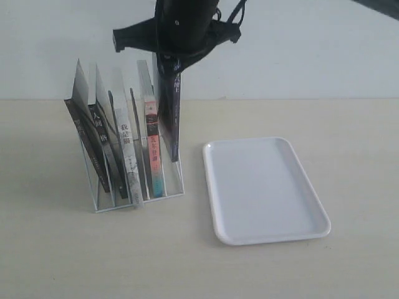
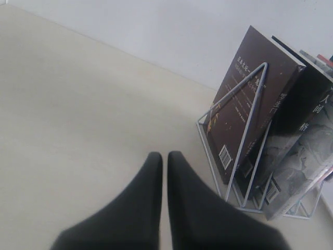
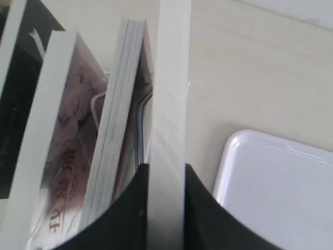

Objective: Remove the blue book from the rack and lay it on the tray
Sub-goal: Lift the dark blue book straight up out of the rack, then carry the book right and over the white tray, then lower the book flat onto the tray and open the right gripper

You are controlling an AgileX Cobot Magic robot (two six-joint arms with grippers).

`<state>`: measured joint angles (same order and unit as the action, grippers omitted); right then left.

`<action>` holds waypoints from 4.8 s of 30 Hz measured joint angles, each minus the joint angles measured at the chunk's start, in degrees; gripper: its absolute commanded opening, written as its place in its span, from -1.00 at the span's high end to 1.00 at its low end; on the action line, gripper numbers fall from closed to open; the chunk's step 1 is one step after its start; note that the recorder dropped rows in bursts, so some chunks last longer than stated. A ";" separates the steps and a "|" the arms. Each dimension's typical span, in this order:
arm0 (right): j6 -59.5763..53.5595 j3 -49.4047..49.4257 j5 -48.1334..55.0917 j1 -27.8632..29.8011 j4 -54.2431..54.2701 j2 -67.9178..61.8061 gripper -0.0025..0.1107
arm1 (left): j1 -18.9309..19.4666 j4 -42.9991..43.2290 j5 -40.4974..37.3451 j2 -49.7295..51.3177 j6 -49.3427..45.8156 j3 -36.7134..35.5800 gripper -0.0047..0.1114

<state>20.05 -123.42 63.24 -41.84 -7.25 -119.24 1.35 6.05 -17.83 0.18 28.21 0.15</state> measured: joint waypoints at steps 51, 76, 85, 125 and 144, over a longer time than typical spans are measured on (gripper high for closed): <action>-4.71 -4.30 8.35 0.00 -13.19 25.07 0.96 | 0.00 0.00 0.00 0.00 0.00 0.00 0.85; -70.93 49.27 -10.86 21.91 1.25 39.20 0.96 | 0.00 0.00 0.00 0.00 0.00 0.00 0.85; -104.16 49.35 -18.62 21.91 19.03 33.80 0.96 | 0.00 0.00 0.00 0.00 -0.12 0.00 0.85; -104.79 64.20 -42.76 20.40 34.70 22.45 0.95 | 0.00 0.00 0.00 0.00 -0.24 0.00 0.85; -82.06 65.48 -27.25 20.26 31.84 22.87 -0.04 | 0.00 0.00 0.00 0.00 -0.24 0.00 0.85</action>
<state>-62.01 -57.94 35.98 -21.58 24.59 -96.37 1.35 6.05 -17.83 0.18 27.97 0.15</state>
